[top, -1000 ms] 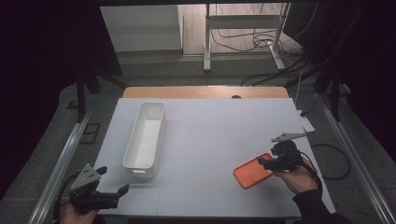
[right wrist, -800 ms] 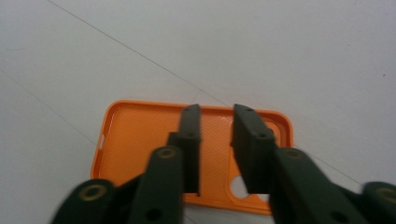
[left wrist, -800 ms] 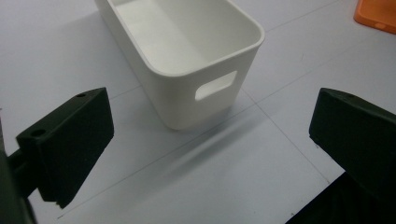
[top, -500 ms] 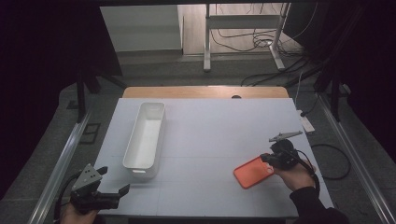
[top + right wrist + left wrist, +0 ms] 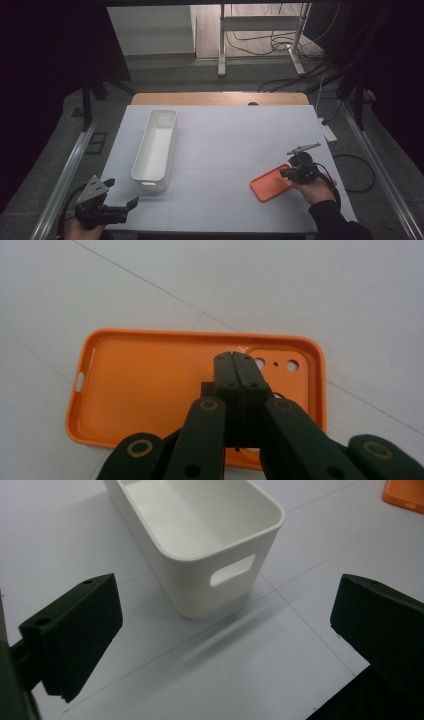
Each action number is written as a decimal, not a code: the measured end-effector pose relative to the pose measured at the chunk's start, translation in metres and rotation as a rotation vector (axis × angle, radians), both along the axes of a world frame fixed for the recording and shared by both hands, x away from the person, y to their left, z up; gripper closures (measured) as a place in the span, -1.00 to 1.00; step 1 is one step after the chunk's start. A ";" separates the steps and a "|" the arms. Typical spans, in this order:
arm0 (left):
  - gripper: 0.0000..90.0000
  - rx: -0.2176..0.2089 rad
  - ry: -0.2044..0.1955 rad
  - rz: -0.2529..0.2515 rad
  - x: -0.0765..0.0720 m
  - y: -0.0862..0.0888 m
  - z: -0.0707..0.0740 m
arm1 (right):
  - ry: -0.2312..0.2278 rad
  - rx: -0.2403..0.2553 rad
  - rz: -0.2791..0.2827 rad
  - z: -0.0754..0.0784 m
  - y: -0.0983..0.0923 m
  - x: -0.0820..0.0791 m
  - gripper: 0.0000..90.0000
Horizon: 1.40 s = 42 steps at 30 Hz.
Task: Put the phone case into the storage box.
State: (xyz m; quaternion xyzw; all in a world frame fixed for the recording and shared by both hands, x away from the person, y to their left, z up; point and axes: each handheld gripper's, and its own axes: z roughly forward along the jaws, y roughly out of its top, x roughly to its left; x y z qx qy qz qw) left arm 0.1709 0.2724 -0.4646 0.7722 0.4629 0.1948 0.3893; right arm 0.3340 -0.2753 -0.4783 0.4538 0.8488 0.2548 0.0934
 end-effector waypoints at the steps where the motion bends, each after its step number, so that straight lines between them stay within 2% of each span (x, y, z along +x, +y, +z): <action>1: -0.98 -0.002 0.000 0.001 0.000 0.000 0.000 | 0.007 -0.003 -0.005 -0.002 -0.001 0.000 0.98; 10: -0.97 -0.007 -0.001 -0.001 0.000 0.001 0.000 | 0.030 -0.042 -0.017 -0.011 -0.003 0.005 0.98; 20: -0.97 -0.006 -0.002 -0.004 0.000 0.000 0.000 | 0.036 -0.040 -0.046 -0.016 -0.005 0.017 0.98; 23: -0.97 -0.007 -0.002 -0.004 0.000 0.001 0.000 | 0.039 -0.049 -0.046 -0.018 -0.002 0.023 0.98; 42: -0.97 -0.001 -0.002 -0.011 0.000 0.000 0.000 | 0.022 -0.034 -0.039 -0.020 0.016 0.042 0.98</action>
